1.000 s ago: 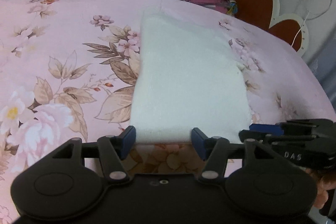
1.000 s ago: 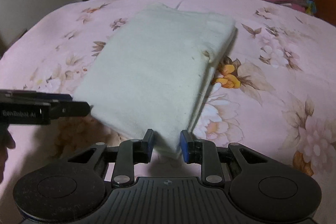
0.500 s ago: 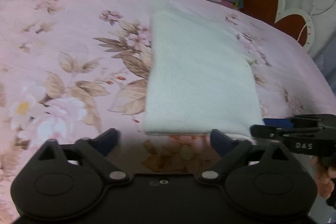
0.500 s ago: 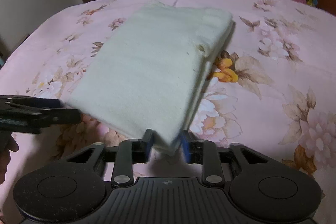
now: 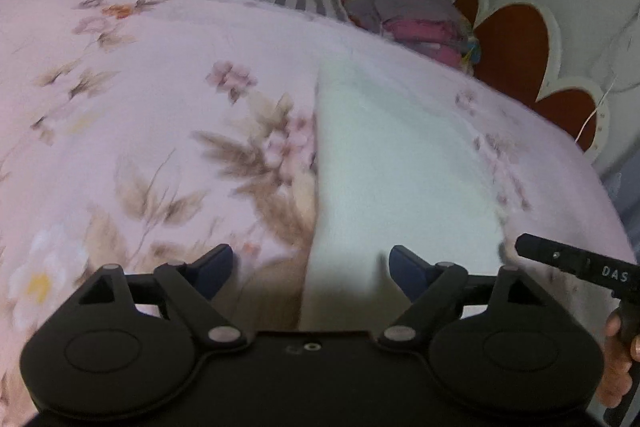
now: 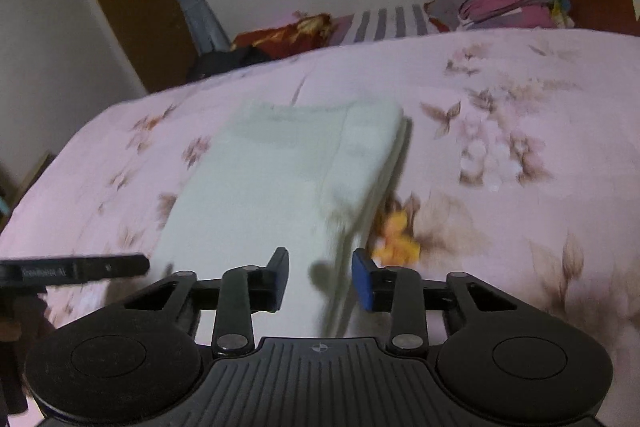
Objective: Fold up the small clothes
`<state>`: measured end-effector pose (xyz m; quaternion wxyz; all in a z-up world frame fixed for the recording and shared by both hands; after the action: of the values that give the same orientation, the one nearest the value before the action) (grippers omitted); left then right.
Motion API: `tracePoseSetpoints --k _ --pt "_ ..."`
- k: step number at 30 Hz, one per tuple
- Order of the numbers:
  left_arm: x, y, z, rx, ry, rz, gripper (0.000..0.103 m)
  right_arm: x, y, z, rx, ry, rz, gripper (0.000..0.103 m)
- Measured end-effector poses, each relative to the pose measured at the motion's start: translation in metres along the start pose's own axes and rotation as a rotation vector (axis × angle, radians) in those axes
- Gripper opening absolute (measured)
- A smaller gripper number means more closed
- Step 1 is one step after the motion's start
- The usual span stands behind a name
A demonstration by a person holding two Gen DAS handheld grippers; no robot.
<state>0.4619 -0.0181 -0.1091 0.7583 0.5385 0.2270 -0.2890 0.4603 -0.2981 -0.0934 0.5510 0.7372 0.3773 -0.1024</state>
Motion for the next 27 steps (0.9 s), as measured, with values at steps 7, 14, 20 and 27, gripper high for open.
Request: tracePoseSetpoints --k 7,14,20,27 --pt "0.028 0.004 0.0 0.05 0.035 -0.068 0.087 0.038 0.011 0.012 -0.012 -0.012 -0.035 0.034" --pt "0.015 0.004 0.0 0.209 0.203 0.017 0.1 0.022 0.008 0.053 0.139 -0.033 0.026 0.035" --pt "0.034 0.03 -0.003 0.013 -0.046 -0.034 0.094 0.035 0.015 0.08 0.423 0.14 -0.028 0.043" --pt "0.06 0.038 -0.015 -0.04 -0.03 -0.094 0.089 0.038 0.024 0.098 0.541 0.232 -0.04 0.066"
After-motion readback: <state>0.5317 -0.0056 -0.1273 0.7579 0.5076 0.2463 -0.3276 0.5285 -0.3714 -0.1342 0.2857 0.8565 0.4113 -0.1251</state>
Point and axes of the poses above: each gripper's, at about its wrist camera, not at the fingertips, and x roughly the way its jaws point, z to its right, y to its top, the point moved 3 cm from there along x, roughly the way its jaws point, and after that the axes turned 7 degrees about z, right-handed, at the moved point
